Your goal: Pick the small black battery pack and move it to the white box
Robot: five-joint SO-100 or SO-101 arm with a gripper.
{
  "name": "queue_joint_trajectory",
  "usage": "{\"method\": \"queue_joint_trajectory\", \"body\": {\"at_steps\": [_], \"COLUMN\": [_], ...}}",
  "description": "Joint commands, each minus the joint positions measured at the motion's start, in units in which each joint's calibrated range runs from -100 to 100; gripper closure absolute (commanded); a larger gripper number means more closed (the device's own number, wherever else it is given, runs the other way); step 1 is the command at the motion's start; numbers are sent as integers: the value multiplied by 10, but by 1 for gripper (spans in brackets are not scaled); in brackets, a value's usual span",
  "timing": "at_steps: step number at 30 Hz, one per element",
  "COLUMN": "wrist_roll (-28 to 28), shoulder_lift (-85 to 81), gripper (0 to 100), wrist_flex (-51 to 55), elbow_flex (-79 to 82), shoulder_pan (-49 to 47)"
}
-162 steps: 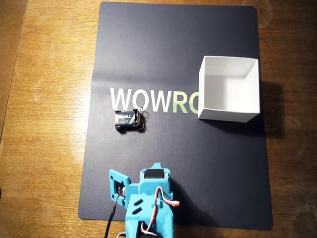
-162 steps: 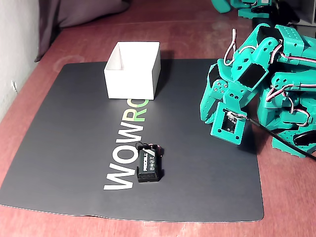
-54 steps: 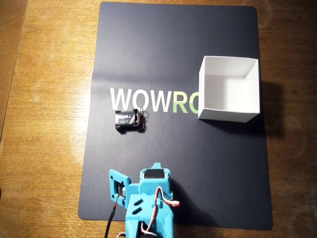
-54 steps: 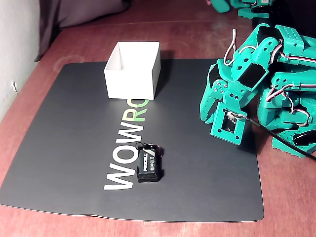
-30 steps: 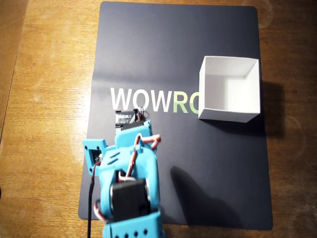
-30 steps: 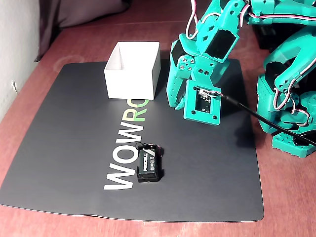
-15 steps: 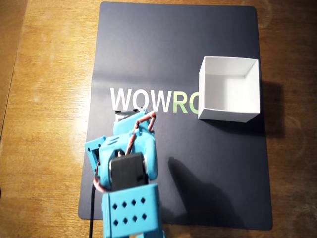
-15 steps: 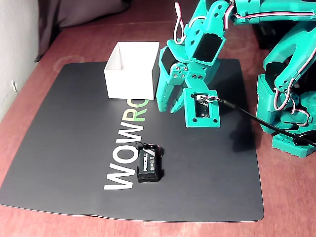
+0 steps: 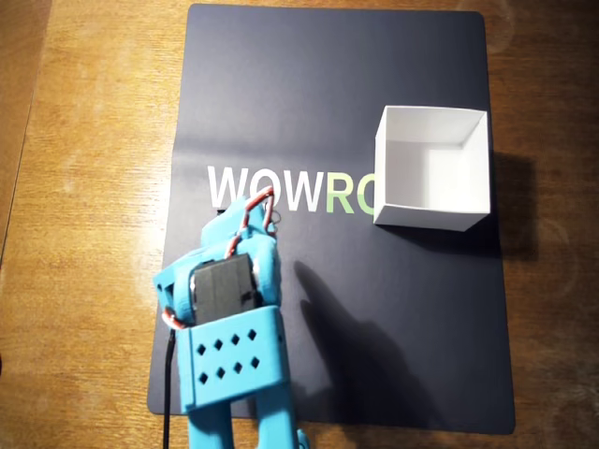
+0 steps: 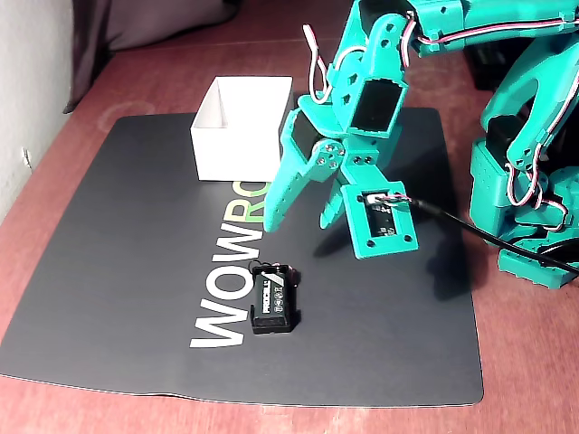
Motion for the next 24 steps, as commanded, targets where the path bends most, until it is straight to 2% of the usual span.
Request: {"method": "queue_joint_trajectory", "body": {"at_steps": [1, 5, 12, 18, 24], "wrist_roll": [-2, -4, -80, -85, -96], "shoulder_lift": [11, 40, 56, 58, 119], "gripper": [75, 75, 75, 75, 75], "wrist_flex": [9, 1, -5, -42, -36], "elbow_flex": [-21, -29, -30, -30, -63], "shoulder_pan": [-38, -56, -70, -72, -68]}}
